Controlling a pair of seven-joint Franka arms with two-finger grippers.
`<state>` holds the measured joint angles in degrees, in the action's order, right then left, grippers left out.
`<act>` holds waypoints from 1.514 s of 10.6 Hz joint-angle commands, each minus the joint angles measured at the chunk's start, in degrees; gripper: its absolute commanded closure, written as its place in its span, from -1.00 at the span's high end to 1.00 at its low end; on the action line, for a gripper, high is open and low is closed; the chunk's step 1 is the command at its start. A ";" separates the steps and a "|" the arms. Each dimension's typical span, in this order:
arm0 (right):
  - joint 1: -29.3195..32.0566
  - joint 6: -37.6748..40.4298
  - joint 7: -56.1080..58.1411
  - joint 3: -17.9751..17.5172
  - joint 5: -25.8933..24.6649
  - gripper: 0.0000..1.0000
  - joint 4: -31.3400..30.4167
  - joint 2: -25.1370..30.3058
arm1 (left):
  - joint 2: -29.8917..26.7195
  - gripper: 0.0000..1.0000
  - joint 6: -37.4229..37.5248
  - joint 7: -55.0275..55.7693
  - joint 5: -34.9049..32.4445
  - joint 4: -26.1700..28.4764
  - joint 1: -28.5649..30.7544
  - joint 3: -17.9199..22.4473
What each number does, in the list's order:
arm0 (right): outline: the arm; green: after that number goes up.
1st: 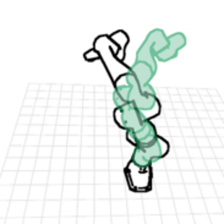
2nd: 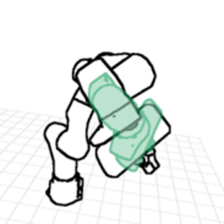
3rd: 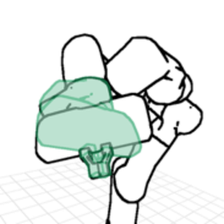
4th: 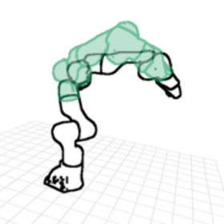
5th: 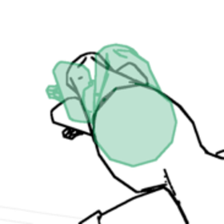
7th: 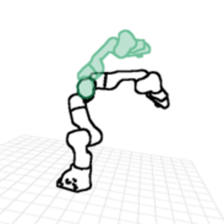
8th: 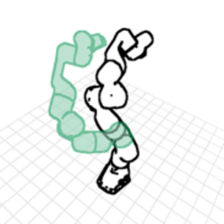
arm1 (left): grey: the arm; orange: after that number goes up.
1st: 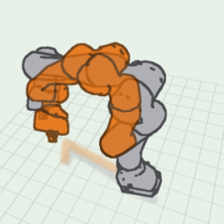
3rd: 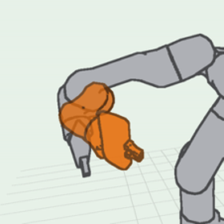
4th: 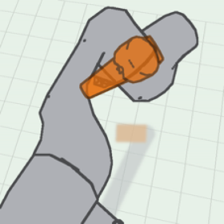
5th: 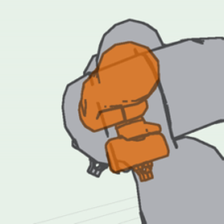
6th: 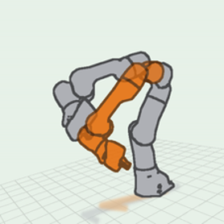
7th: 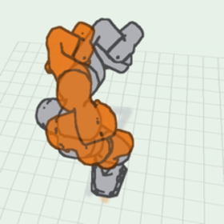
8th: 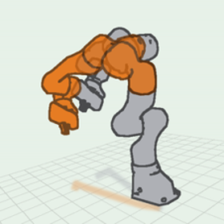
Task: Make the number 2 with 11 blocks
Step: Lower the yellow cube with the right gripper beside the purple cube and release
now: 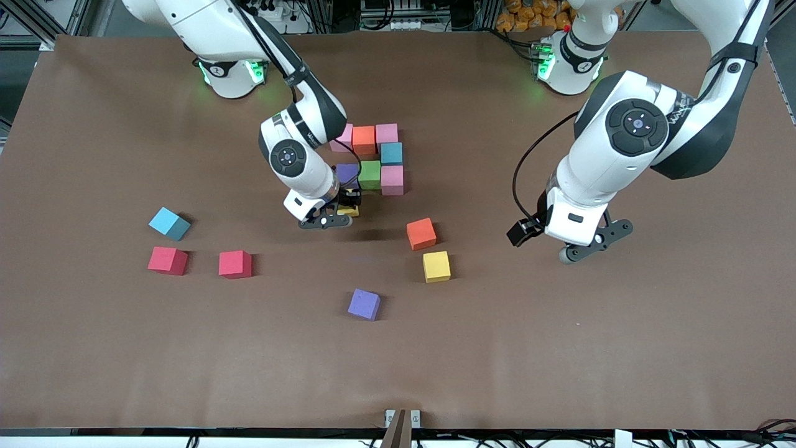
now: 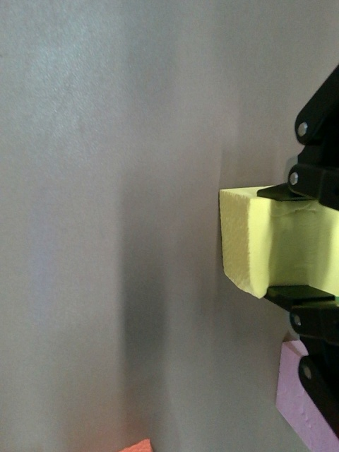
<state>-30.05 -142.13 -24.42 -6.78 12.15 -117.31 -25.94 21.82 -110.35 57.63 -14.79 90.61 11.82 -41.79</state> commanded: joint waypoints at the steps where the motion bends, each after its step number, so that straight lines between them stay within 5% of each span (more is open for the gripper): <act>1: -0.53 -1.65 -1.33 0.02 0.24 -1.00 -3.01 2.21 | -0.81 1.00 1.98 -0.68 -1.56 -0.95 0.22 -0.31; 8: -0.53 -4.21 -1.33 -0.95 0.15 -1.00 -5.30 2.30 | -0.64 1.00 2.33 -1.38 -1.56 -2.98 1.01 -0.31; 10: -0.53 -4.21 -1.33 -1.04 0.15 -0.82 -5.56 2.21 | -0.64 1.00 2.24 -1.47 -1.56 -2.98 0.92 -0.31; 14: -0.53 -4.21 -1.24 -1.83 0.07 -0.79 -6.00 2.30 | -0.64 1.00 2.33 -1.47 -1.56 -2.98 1.01 -0.31; 16: -0.53 -4.21 -1.24 -1.83 0.06 -0.25 -6.00 2.30 | -0.64 1.00 2.33 -1.47 -1.56 -2.98 1.10 -0.31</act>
<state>-30.16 -145.95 -24.54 -8.19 12.14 -121.11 -24.41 21.81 -109.30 57.19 -14.90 87.93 12.44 -41.74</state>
